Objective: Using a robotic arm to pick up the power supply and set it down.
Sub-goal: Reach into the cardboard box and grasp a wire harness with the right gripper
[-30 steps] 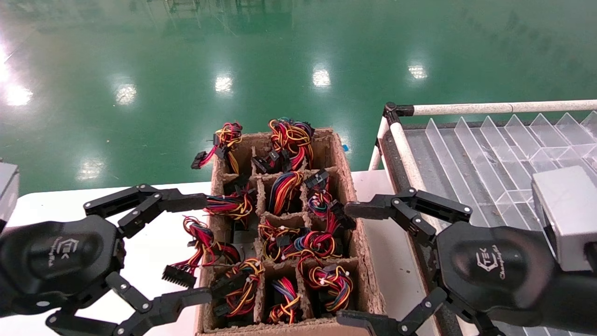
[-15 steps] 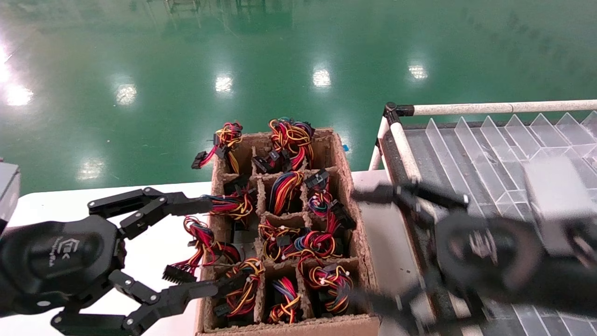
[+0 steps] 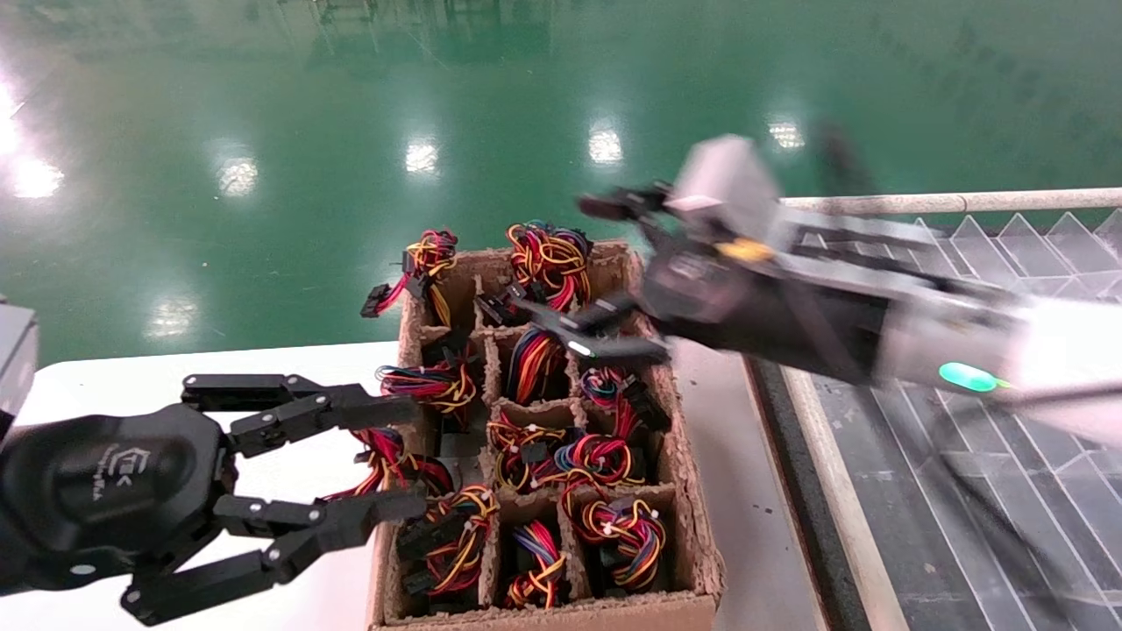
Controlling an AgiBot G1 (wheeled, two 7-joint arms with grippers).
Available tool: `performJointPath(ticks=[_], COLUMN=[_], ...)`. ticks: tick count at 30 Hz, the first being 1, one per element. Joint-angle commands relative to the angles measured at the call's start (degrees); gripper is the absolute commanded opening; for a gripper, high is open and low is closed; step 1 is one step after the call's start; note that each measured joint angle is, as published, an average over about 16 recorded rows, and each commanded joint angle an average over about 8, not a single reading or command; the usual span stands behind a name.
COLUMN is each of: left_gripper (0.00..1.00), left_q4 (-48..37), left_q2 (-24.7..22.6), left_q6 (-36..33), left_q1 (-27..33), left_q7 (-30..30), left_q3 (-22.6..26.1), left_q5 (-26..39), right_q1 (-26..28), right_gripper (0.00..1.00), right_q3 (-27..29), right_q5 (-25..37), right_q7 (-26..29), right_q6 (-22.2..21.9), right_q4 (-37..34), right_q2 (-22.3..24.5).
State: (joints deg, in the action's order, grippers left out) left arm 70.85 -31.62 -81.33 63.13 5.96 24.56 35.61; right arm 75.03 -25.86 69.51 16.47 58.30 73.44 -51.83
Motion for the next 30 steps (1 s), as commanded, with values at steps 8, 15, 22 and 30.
performJointPath(ticks=[8,15,22,30], left_gripper=[0.00,0.00,0.00,0.00], left_q4=[0.00,0.00,0.00,0.00], left_q2=[0.00,0.00,0.00,0.00], left_q6=[0.00,0.00,0.00,0.00], left_q1=[0.00,0.00,0.00,0.00], left_q7=[0.00,0.00,0.00,0.00], left_q3=[0.00,0.00,0.00,0.00], left_q5=[0.00,0.00,0.00,0.00], right_q1=[8.65,12.95,14.76,15.92], right_gripper=[1.00,1.00,0.94,0.04], right_q3=[-7.79,-10.47,-16.29,-25.58], right_q5=[11.39,11.93,6.45,-0.76], right_q7=[4.59,5.96,9.24,12.64], right_q6=[-7.63,-11.10,-15.43,-21.10], right_q4=[-14.84,-30.42,-36.05,-36.38], right_q2=[-16.73,-25.26,-26.70,-26.90])
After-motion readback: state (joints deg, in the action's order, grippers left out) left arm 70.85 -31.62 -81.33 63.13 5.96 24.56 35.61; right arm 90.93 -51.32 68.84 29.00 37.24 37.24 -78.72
